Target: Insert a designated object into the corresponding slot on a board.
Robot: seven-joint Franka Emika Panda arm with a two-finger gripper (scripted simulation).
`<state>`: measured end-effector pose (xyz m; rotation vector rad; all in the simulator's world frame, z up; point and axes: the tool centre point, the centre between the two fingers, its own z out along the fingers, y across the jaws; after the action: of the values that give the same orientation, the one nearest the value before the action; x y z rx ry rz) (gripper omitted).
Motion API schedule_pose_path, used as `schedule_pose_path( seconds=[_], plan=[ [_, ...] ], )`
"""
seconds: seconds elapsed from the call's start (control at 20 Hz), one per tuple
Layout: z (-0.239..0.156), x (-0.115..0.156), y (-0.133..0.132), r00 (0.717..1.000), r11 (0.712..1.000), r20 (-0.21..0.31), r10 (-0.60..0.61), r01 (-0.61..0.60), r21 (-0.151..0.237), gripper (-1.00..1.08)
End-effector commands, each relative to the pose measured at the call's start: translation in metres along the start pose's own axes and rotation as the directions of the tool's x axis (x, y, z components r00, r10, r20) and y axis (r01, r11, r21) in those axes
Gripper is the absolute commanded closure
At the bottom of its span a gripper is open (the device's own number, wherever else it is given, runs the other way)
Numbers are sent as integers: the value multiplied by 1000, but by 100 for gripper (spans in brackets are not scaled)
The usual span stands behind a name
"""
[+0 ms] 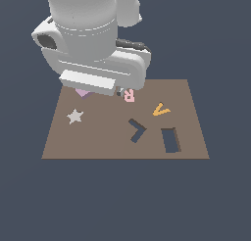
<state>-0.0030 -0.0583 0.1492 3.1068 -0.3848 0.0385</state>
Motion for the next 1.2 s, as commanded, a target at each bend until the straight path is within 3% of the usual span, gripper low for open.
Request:
schedule_pose_path(
  seconds=[0.0, 0.15, 0.4, 0.8, 1.0, 1.15],
  plan=[
    [14, -6, 17, 996, 996, 4, 84, -84, -1, -92],
    [34, -17, 40, 979, 979, 9, 205, -205, -3, -92],
    [63, -38, 71, 925, 925, 16, 379, -379, -6, -92],
    [93, -65, 97, 843, 844, 23, 537, -537, -9, -92],
    [98, -70, 100, 828, 828, 25, 561, -561, -9, -92],
    [97, -70, 100, 831, 831, 25, 556, -556, -10, -92]
  ],
)
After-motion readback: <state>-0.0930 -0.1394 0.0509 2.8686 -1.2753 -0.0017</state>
